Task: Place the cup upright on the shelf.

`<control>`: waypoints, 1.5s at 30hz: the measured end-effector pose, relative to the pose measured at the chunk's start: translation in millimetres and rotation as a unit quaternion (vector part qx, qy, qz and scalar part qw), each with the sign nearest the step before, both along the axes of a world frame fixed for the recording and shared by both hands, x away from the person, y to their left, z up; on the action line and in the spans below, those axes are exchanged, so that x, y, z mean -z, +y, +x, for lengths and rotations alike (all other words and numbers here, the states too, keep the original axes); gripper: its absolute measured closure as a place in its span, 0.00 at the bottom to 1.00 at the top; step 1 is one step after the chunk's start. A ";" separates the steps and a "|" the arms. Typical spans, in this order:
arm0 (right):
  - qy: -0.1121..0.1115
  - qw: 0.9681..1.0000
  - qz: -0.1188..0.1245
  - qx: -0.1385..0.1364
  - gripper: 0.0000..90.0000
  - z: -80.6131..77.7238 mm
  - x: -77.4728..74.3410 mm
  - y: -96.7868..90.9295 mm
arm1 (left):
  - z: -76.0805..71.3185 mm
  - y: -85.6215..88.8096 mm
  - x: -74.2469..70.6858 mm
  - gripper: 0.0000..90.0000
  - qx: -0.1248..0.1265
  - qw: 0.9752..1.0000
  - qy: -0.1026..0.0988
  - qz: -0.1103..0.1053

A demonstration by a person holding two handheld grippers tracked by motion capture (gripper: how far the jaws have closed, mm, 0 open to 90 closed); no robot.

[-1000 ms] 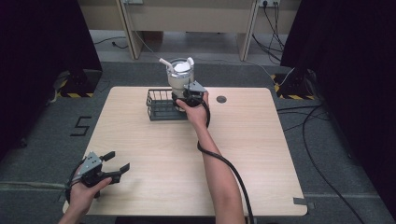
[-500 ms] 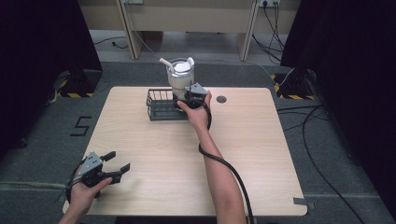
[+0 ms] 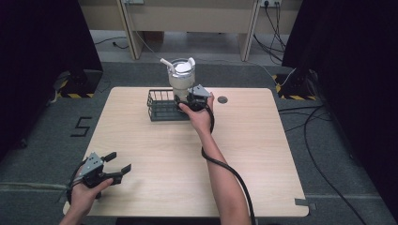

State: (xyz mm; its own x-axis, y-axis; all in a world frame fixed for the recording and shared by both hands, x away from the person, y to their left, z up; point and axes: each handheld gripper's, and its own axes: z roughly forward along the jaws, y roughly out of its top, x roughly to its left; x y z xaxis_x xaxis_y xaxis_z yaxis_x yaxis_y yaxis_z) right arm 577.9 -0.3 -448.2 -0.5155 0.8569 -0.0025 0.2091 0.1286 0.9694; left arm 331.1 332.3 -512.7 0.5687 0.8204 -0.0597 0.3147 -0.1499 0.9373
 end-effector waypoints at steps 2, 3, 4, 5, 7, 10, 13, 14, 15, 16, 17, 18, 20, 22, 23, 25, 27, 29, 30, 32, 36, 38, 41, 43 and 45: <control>0.000 1.000 -0.001 -0.002 0.16 -2.1 -1.2 -0.5 | 0.0 0.1 0.0 0.18 0.000 1.000 0.000 0.001; -0.001 1.000 -0.003 -0.002 0.16 -2.8 -1.7 -0.9 | 0.1 0.0 0.0 0.18 0.001 1.000 0.000 0.001; -0.001 1.000 -0.005 -0.002 0.16 -3.7 -2.0 -1.2 | 0.1 -0.1 0.0 0.18 0.001 1.000 0.000 0.001; 0.001 1.000 -0.005 -0.004 0.16 -4.9 -2.0 -1.3 | 0.1 -0.3 0.0 0.18 0.001 1.000 -0.001 0.001; 0.001 1.000 -0.010 -0.007 0.16 -6.9 -1.9 -1.9 | 0.1 -0.3 0.0 0.18 0.001 1.000 0.000 0.001; 0.001 1.000 -0.010 -0.006 0.16 -10.2 -2.2 -3.5 | 0.2 -0.5 0.2 0.18 0.002 1.000 0.000 0.000; -0.001 1.000 -0.013 -0.008 0.16 -12.3 -3.2 -4.9 | 0.1 -0.4 0.2 0.18 0.001 1.000 0.001 0.000; -0.002 1.000 -0.012 -0.007 0.16 -13.5 -3.9 -5.4 | 0.1 -0.4 0.2 0.18 0.001 1.000 0.001 0.000; -0.003 1.000 -0.013 -0.008 0.16 -15.4 -5.6 -7.0 | 0.1 -0.4 0.2 0.18 0.001 1.000 0.001 0.000; -0.003 1.000 -0.013 -0.008 0.16 -15.4 -5.6 -7.0 | 0.1 -0.4 0.1 0.18 0.001 1.000 0.001 0.000; -0.005 1.000 -0.014 -0.009 0.16 -16.4 -6.4 -8.0 | 0.1 -0.4 0.1 0.18 0.001 1.000 0.001 0.000; -0.005 1.000 -0.014 -0.011 0.16 -19.2 -8.1 -10.3 | 0.0 -0.5 0.2 0.18 0.001 1.000 0.001 -0.001; -0.004 1.000 -0.013 -0.013 0.16 -21.5 -9.0 -11.9 | 0.1 -0.5 0.3 0.18 0.000 1.000 0.001 -0.001; -0.005 1.000 -0.014 -0.013 0.16 -23.9 -9.9 -14.6 | 0.0 -0.5 0.2 0.18 0.000 1.000 0.001 -0.001; -0.004 1.000 -0.014 -0.013 0.16 -24.8 -10.2 -15.6 | -0.1 -0.6 0.2 0.18 0.000 1.000 0.001 -0.001; -0.002 1.000 -0.012 -0.012 0.16 -26.0 -10.6 -16.9 | -0.2 -0.7 0.2 0.18 0.000 1.000 0.001 -0.001; 0.000 1.000 -0.010 -0.012 0.16 -30.0 -11.5 -21.6 | -0.1 -0.7 0.3 0.18 0.000 1.000 0.001 -0.001; 0.000 1.000 -0.011 -0.012 0.16 -32.2 -11.7 -23.9 | -0.1 -0.7 0.3 0.18 0.000 1.000 0.002 -0.001; 0.001 1.000 -0.011 -0.013 0.16 -33.5 -11.8 -25.2 | -0.1 -0.7 0.4 0.18 0.000 1.000 0.002 -0.002; 0.003 1.000 -0.010 -0.012 0.16 -36.3 -11.9 -27.9 | -0.1 -0.6 0.4 0.18 -0.001 1.000 0.002 -0.002; 0.003 1.000 -0.012 -0.013 0.16 -39.8 -11.9 -31.9 | -0.1 -0.5 0.5 0.18 -0.001 1.000 0.003 -0.002; 0.004 1.000 -0.012 -0.014 0.16 -42.3 -12.2 -34.7 | -0.2 -0.5 0.5 0.18 -0.002 1.000 0.003 -0.002; 0.003 1.000 -0.015 -0.012 0.16 -46.8 -12.8 -39.3 | -0.3 -0.6 0.5 0.18 -0.001 1.000 0.003 -0.003; 0.003 1.000 -0.017 -0.012 0.16 -51.3 -12.5 -43.9 | -0.2 -0.6 0.7 0.18 -0.002 1.000 0.003 -0.003; 0.002 1.000 -0.018 -0.014 0.16 -51.9 -12.4 -45.3 | -0.4 -0.5 0.5 0.18 -0.002 1.000 0.003 -0.003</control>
State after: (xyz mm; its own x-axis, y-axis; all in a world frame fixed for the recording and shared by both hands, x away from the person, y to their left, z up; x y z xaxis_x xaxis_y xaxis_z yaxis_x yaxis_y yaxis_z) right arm 525.9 -45.6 -435.7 -0.5386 0.8420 -0.0314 0.2085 0.1693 0.9633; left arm 330.8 331.8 -513.2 0.5650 0.8222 -0.0682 0.3213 -0.1432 0.9361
